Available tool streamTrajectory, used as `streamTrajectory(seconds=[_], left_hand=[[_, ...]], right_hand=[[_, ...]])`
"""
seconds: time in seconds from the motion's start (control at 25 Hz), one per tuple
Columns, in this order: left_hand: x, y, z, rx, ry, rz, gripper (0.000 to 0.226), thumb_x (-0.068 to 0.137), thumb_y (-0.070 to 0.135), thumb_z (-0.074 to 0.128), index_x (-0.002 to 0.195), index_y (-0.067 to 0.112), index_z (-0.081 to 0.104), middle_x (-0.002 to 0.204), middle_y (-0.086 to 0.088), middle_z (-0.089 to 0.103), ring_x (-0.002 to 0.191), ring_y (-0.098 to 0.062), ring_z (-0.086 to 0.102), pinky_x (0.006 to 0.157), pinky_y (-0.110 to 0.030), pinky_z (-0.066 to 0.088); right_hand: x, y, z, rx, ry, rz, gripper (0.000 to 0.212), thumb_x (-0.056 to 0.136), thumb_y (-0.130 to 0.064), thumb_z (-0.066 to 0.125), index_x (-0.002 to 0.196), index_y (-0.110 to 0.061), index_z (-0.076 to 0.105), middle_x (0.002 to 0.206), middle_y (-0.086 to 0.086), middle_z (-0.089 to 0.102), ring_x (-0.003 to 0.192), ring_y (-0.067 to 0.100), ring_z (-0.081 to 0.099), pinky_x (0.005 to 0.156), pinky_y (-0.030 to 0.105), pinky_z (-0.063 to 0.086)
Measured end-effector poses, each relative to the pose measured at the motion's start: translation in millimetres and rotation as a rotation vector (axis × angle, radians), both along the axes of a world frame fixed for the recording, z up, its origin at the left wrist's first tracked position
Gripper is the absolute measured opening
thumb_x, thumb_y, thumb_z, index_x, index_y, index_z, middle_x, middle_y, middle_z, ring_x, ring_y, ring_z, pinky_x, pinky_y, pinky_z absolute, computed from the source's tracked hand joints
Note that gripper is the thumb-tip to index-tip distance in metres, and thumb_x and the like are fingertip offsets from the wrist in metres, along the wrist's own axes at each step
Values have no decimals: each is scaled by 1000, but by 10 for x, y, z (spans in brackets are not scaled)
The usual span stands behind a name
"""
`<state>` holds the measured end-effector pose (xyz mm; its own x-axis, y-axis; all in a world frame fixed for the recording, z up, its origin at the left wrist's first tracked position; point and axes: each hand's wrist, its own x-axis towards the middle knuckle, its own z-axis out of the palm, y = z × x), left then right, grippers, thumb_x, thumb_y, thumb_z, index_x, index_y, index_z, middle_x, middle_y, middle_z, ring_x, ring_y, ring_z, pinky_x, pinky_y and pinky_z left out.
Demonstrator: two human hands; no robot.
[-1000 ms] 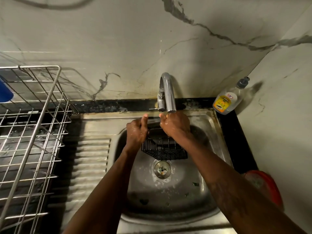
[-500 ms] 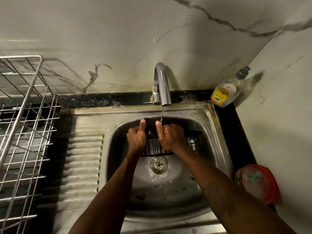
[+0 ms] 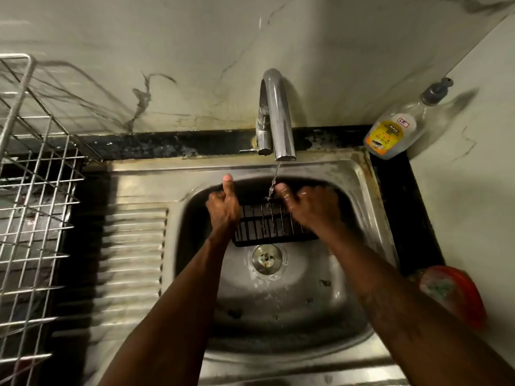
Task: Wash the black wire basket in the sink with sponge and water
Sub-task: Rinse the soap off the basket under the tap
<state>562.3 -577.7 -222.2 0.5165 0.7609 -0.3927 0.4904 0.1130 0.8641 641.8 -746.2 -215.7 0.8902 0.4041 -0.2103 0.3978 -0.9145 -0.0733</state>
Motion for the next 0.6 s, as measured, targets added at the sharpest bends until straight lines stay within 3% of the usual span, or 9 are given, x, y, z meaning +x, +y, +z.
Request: streamTrajectory(seconds=[0.08,0.16,0.24,0.32,0.4,0.52,0.6], left_hand=[[35,-3,-11,6,-20,23,58,102,56,42,65,13,54,69,-2,58,61,-11,57,63,-29,50],[39,19,-84,-5,10,36,63,100,61,39,69,10,58,72,-5,61,63,-14,59,68,-32,53],[-2,100,-182,-53,-7,80,69,95,68,42,77,6,64,82,-12,69,72,-20,66,77,-36,55],[-58,165,-243,-62,-69,113,63,95,65,48,68,10,64,73,-8,71,67,-17,68,69,-31,55],[-44,171,-253,-52,-51,101,62,97,62,46,67,10,62,70,-4,69,64,-15,67,62,-25,51],[48,101,-217,-78,-60,113,65,92,70,47,77,8,62,77,-6,69,68,-15,68,66,-32,59],[56,94,-165,-91,-49,92,58,96,64,48,71,13,59,71,-2,67,60,-7,65,60,-24,56]], right_hand=[[34,-64,28,-71,-48,-142,80,106,-57,9,60,-13,58,64,10,64,66,27,64,86,44,48],[-226,371,45,-36,-55,-40,73,109,-46,11,57,-16,53,57,6,58,58,23,58,86,44,44],[-660,918,66,8,-32,113,66,110,-37,20,65,-15,62,62,5,65,61,25,63,83,44,44],[-681,1075,53,46,-15,249,58,109,-38,28,77,-14,70,75,6,73,73,29,69,85,44,44],[-382,688,73,-11,44,288,63,106,-54,22,85,-19,69,80,7,73,76,28,68,78,40,47],[28,60,123,-135,22,-43,77,104,-61,10,65,-14,58,68,8,65,63,22,59,69,35,45],[-81,236,82,-87,1,-102,77,107,-54,11,60,-13,57,61,6,61,59,23,59,71,36,47]])
